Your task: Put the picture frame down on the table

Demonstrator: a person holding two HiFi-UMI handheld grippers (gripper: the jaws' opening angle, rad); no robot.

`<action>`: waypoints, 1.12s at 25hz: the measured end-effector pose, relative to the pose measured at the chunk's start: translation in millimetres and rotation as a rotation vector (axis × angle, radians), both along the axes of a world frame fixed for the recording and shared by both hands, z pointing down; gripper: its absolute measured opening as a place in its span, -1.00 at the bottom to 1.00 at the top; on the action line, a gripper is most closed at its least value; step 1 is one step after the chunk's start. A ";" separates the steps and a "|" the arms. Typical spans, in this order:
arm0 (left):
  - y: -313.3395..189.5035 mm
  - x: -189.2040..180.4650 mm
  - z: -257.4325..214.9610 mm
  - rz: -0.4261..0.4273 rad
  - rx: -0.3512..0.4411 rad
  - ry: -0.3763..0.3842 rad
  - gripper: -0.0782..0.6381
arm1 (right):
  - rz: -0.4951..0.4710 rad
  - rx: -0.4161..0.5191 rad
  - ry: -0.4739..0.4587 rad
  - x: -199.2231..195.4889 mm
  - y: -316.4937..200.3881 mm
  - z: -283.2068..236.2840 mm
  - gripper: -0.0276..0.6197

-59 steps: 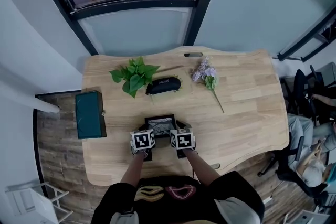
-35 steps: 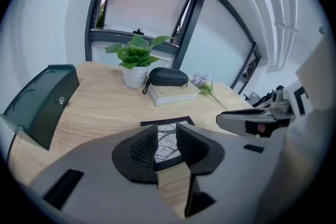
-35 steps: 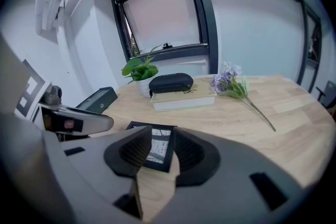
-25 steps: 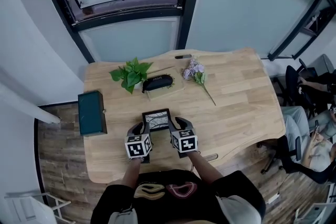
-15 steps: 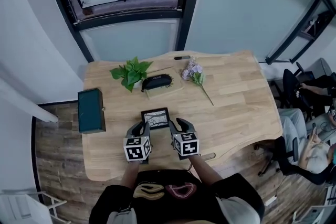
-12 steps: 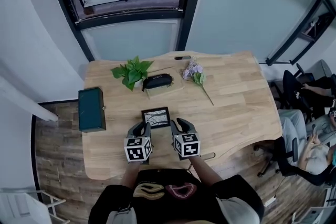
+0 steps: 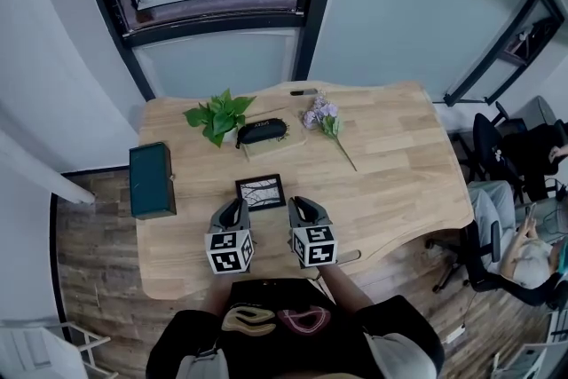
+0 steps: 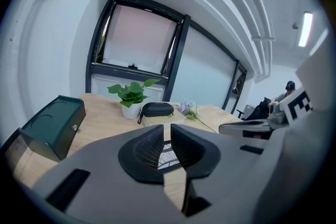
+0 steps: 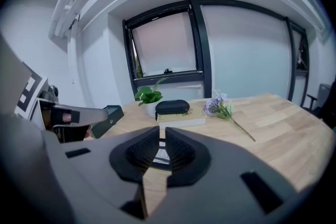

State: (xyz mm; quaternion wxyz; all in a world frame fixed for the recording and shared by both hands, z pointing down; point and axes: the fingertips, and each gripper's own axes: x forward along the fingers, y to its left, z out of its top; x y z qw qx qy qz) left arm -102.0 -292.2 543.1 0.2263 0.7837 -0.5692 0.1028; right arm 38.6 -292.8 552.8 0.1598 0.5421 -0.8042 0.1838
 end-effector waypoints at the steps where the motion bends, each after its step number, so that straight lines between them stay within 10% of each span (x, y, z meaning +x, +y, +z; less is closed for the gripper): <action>1: 0.0 0.6 -0.3 0.001 0.002 0.002 -0.64 | 0.005 0.007 0.002 0.6 -0.1 -1.4 -0.79; 28: 21.2 17.7 -9.3 0.061 0.048 0.014 -0.73 | -0.030 0.098 0.065 -10.0 9.0 -12.3 -0.89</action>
